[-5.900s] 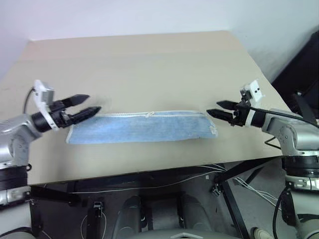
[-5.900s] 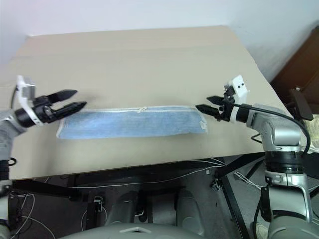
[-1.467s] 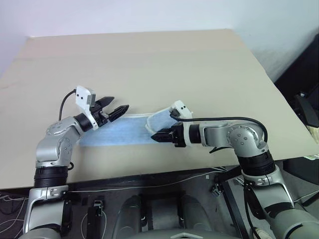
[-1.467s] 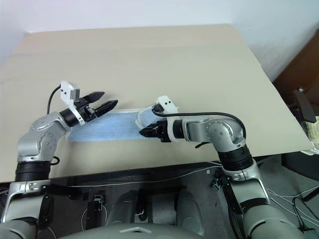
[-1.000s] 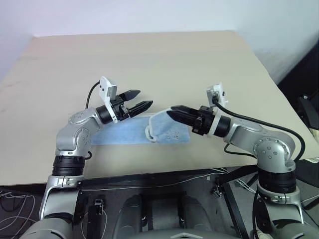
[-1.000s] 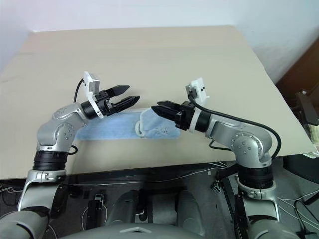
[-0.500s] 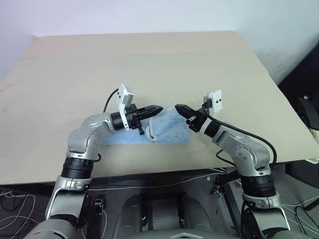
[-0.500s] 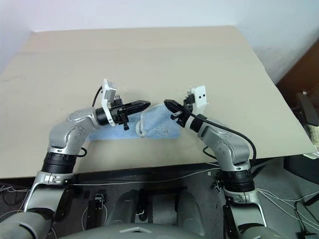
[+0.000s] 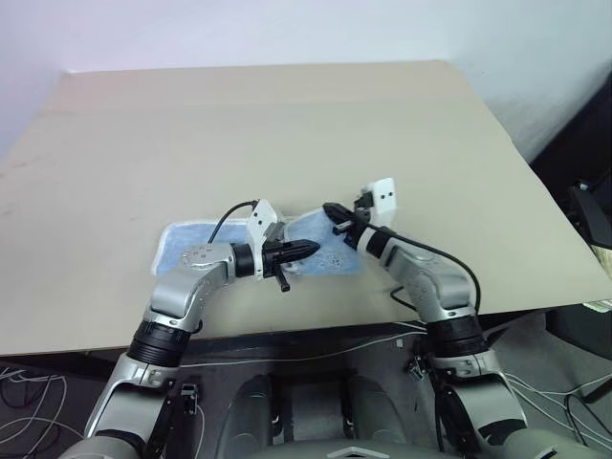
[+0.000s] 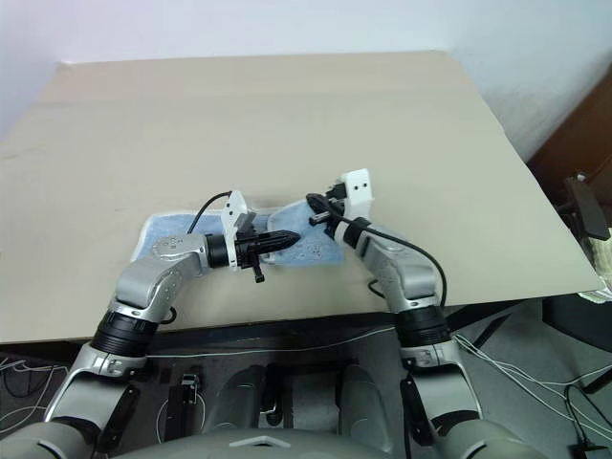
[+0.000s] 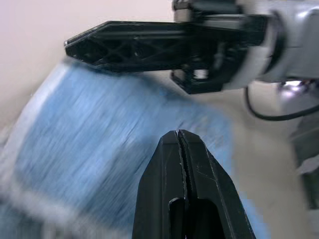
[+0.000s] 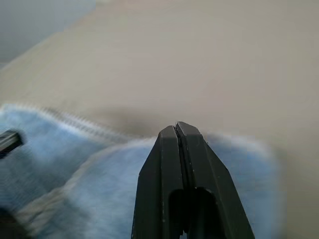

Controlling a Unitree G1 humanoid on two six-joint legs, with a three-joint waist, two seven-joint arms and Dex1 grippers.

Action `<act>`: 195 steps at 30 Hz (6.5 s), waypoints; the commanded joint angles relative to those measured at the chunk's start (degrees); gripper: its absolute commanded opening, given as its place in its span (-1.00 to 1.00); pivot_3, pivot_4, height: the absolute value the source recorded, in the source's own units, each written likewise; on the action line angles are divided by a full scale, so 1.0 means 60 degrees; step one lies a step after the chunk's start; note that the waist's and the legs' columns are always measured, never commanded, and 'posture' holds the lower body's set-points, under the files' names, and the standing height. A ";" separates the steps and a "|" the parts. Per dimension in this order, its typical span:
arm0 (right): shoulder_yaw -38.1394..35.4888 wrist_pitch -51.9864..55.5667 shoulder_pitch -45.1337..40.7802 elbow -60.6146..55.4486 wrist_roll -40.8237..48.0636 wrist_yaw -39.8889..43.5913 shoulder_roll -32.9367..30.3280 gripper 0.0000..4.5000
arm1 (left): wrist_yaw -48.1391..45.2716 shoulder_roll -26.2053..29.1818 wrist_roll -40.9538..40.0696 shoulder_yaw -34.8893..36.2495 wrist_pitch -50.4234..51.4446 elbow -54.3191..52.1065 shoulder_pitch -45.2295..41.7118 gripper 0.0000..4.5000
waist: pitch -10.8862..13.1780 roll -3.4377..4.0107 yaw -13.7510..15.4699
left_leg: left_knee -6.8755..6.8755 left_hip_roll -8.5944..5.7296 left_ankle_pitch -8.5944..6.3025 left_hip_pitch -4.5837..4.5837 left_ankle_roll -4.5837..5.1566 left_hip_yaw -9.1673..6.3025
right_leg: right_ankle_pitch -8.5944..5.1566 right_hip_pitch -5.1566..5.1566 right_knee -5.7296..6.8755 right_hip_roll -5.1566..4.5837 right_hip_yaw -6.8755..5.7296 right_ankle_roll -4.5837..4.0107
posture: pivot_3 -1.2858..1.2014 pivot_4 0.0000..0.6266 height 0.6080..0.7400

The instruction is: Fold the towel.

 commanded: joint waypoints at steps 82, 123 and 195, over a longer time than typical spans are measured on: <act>0.0881 -0.0389 -0.1912 -0.0779 -0.0936 0.3975 -0.1597 1.00 | 1.1822 0.0789 -1.1698 0.7390 0.3622 -0.2675 0.4046 -0.47 | -0.0069 0.0019 -0.0212 | -0.0183 -0.0016 -0.0009 -0.0027 -0.0063 0.0035 | -0.0010 -0.0064 -0.0101 -0.0201 -0.0149 -0.0063 | 0.03 -0.52 1.00; -0.2457 0.0590 -0.0446 -0.2224 -0.0375 0.0145 -0.2164 1.00 | 0.6401 0.0419 -0.9362 0.1510 0.6397 0.0434 -0.2103 -0.99 | -0.0061 0.0018 0.0039 | -0.0114 -0.0014 0.0017 -0.0011 -0.0033 0.0059 | -0.0006 -0.0009 -0.0083 -0.0111 -0.0214 0.0011 | 0.03 -0.52 1.00; 0.0688 0.0747 0.0233 -0.0159 -0.0681 0.2102 -0.1535 -0.76 | -0.0436 0.0029 -0.0171 0.0840 -0.1760 0.0840 0.0823 -0.63 | -0.0074 0.0022 0.0064 | -0.0053 0.0011 -0.0010 0.0021 -0.0023 0.0017 | -0.0011 0.0044 -0.0064 -0.0151 -0.0224 -0.0014 | 0.03 -0.52 1.00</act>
